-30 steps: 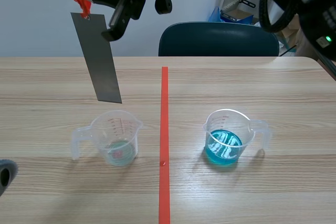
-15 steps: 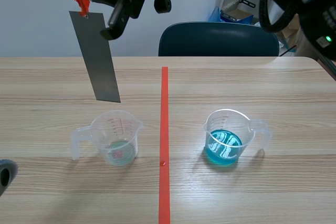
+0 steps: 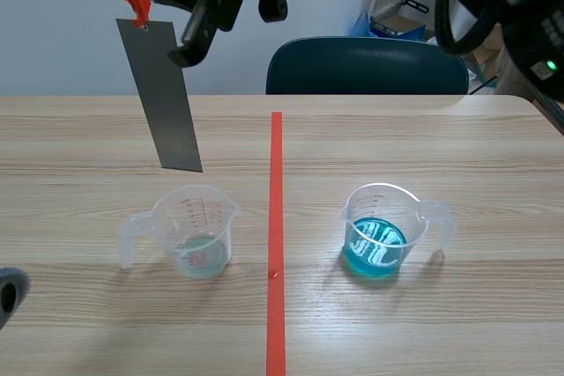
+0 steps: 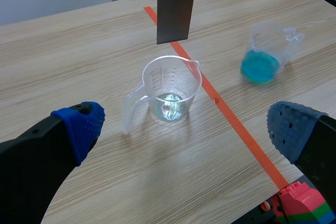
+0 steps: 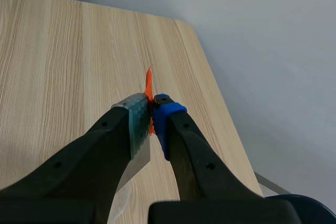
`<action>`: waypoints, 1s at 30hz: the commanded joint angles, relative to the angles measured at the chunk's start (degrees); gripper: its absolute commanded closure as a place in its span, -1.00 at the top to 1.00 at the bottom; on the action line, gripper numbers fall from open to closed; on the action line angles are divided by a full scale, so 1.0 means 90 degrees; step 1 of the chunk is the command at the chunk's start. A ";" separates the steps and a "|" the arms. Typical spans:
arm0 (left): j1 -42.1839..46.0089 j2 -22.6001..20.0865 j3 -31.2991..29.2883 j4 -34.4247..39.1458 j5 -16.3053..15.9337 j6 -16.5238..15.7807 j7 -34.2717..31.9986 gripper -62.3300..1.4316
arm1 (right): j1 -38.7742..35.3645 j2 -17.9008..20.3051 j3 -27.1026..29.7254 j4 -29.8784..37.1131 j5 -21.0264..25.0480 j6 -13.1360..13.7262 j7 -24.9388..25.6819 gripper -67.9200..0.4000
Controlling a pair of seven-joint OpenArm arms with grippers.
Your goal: Do the redox reaction experiment
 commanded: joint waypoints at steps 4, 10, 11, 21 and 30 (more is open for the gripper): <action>0.0017 -0.0002 0.0053 0.0046 -0.0063 -0.0034 -0.0070 1.00 | 0.0109 0.0017 0.0085 0.0083 0.0068 0.0005 0.0073 -0.96; 0.0017 -0.0002 0.0053 0.0046 -0.0063 -0.0034 -0.0070 1.00 | 0.0109 0.0017 0.0085 0.0083 0.0068 0.0007 0.0073 -0.96; 0.0017 -0.0002 0.0053 0.0046 -0.0063 -0.0034 -0.0070 1.00 | 0.0109 0.0017 0.0085 0.0083 0.0068 0.0007 0.0073 -0.96; 0.0017 -0.0002 0.0053 0.0046 -0.0063 -0.0034 -0.0070 1.00 | 0.0107 0.0017 0.0085 0.0083 0.0068 0.0007 0.0073 -0.96; 0.0017 -0.0002 0.0053 0.0046 -0.0063 -0.0034 -0.0070 1.00 | -0.0015 0.0364 0.0321 0.0291 0.0070 0.0148 0.0197 -0.96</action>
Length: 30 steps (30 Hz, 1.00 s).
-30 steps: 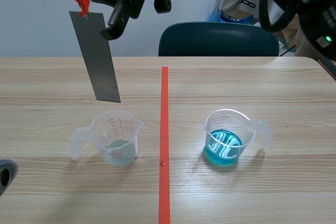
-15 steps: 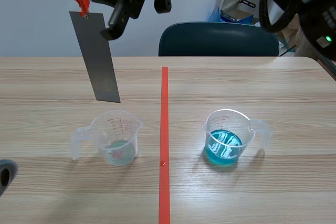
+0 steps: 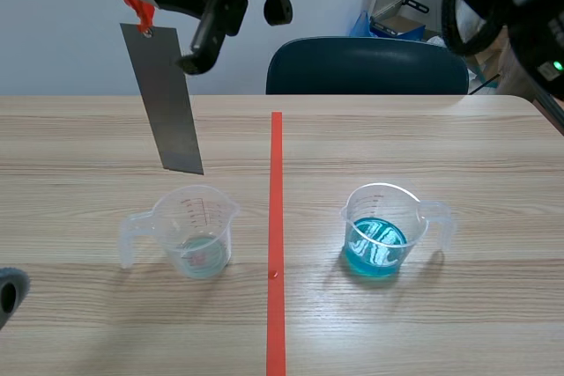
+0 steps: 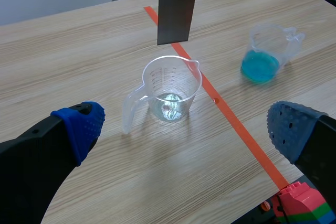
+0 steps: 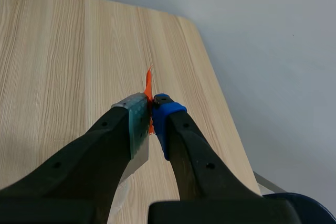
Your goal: Do the redox reaction experiment
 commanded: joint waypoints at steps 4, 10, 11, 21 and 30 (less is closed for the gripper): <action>0.0017 -0.0002 0.0053 0.0046 -0.0063 -0.0034 -0.0073 1.00 | -0.0250 0.0622 0.0687 0.0534 0.0073 -0.0017 0.0282 -0.96; 0.0017 -0.0002 0.0053 0.0046 -0.0063 -0.0034 -0.0073 1.00 | -0.0814 0.1426 0.1450 0.0784 0.0073 0.0221 0.0619 -0.96; 0.0017 -0.0002 0.0053 0.0046 -0.0063 -0.0034 -0.0073 1.00 | -0.0906 0.1566 0.1576 0.0794 0.0075 0.0299 0.0709 -0.96; 0.0017 -0.0002 0.0053 0.0046 -0.0066 -0.0036 -0.0073 1.00 | -0.1894 0.2744 0.2727 0.0794 0.0095 0.0663 0.1460 -0.96; 0.0017 -0.0002 0.0053 0.0046 -0.0066 -0.0036 -0.0073 1.00 | -0.2851 0.3191 0.3322 0.0794 0.0087 0.0833 0.1661 -0.96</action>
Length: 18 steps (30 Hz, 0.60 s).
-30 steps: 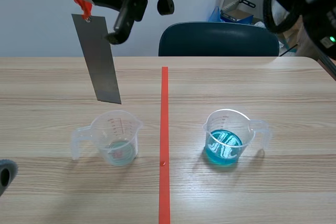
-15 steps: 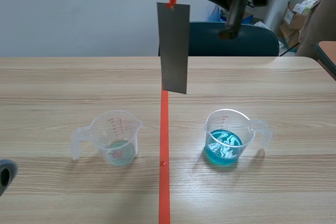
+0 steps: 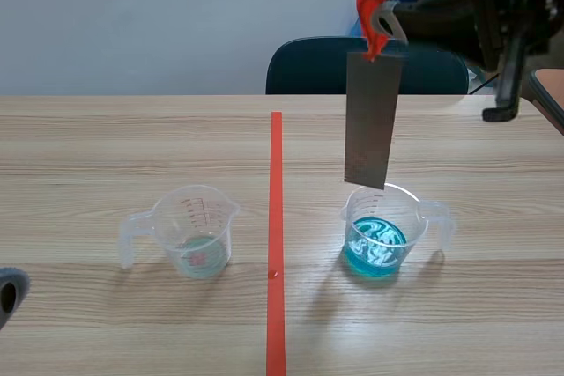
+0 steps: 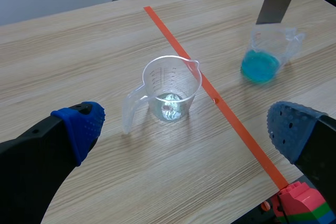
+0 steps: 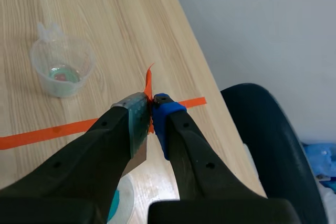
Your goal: Do the redox reaction experiment
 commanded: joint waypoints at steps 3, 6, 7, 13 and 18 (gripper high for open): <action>0.0017 -0.0002 0.0053 0.0046 -0.0066 -0.0036 -0.0078 1.00 | -0.0214 0.0136 0.0328 0.0041 0.0061 -0.0058 0.0114 -0.96; 0.0017 -0.0002 0.0053 0.0046 -0.0066 -0.0036 -0.0078 1.00 | -0.0430 0.0146 0.0590 0.0044 0.0051 -0.0010 0.0168 -0.96; 0.0017 -0.0002 0.0053 0.0046 -0.0066 -0.0036 -0.0078 1.00 | -0.0500 0.0146 0.0682 0.0044 0.0039 0.0032 0.0187 -0.96; 0.0017 -0.0002 0.0053 0.0046 -0.0063 -0.0036 -0.0078 1.00 | -0.0797 0.0146 0.1093 0.0049 0.0039 0.0175 0.0214 -0.96; 0.0017 -0.0002 0.0053 0.0046 -0.0063 -0.0036 -0.0078 1.00 | -0.0797 0.0146 0.1209 0.0049 0.0015 0.0175 0.0211 -0.96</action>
